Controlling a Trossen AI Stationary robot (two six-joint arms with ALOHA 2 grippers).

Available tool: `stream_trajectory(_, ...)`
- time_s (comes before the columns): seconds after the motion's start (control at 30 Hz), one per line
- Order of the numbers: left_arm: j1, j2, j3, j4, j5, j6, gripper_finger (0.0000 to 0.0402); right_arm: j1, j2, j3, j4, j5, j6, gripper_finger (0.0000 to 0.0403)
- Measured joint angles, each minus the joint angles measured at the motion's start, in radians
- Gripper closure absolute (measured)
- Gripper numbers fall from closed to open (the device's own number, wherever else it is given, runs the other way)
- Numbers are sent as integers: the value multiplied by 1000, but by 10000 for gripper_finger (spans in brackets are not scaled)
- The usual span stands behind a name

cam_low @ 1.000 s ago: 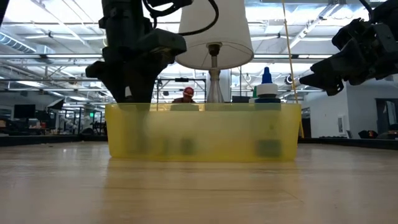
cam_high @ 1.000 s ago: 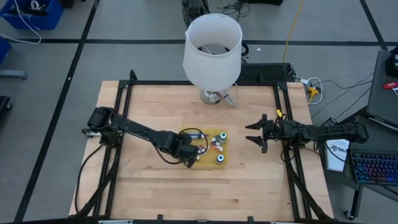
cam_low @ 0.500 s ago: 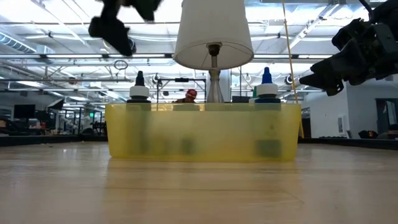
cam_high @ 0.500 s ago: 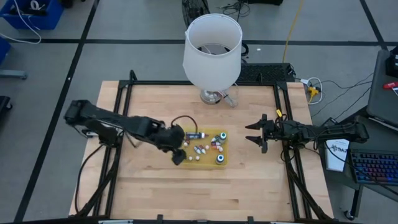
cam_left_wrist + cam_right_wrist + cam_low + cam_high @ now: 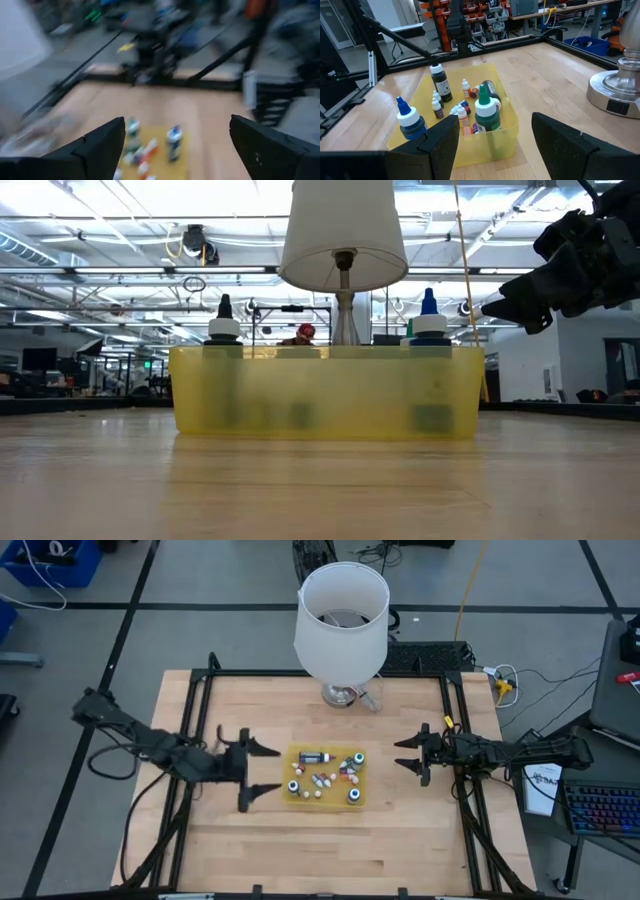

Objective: Pick & Place food coloring
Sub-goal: Return to Home Position

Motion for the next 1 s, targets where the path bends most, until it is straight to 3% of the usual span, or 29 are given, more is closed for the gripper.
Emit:
stream_trajectory(0.13, 33, -103, -306, 447, 211, 119, 41, 0, 0, 0, 0, 0, 0, 165)
stream_trajectory(0.23, 79, -148, -522, 715, 320, 122, 37, 0, 0, 0, 0, 0, 0, 165)
stream_trajectory(0.47, 177, -351, -869, 964, 352, 21, 43, 0, 0, 0, 0, 0, 0, 165)
stream_trajectory(0.6, 196, -497, -998, 1032, 394, 36, 44, 0, 0, 0, 0, 0, 0, 165)
stream_trajectory(0.83, 220, -668, -1009, 750, 334, 59, 32, 0, 0, 0, 0, 0, 0, 165)
stream_trajectory(1.0, 247, -711, -1009, 720, 336, 99, 31, 0, 0, 0, 0, 0, 0, 165)
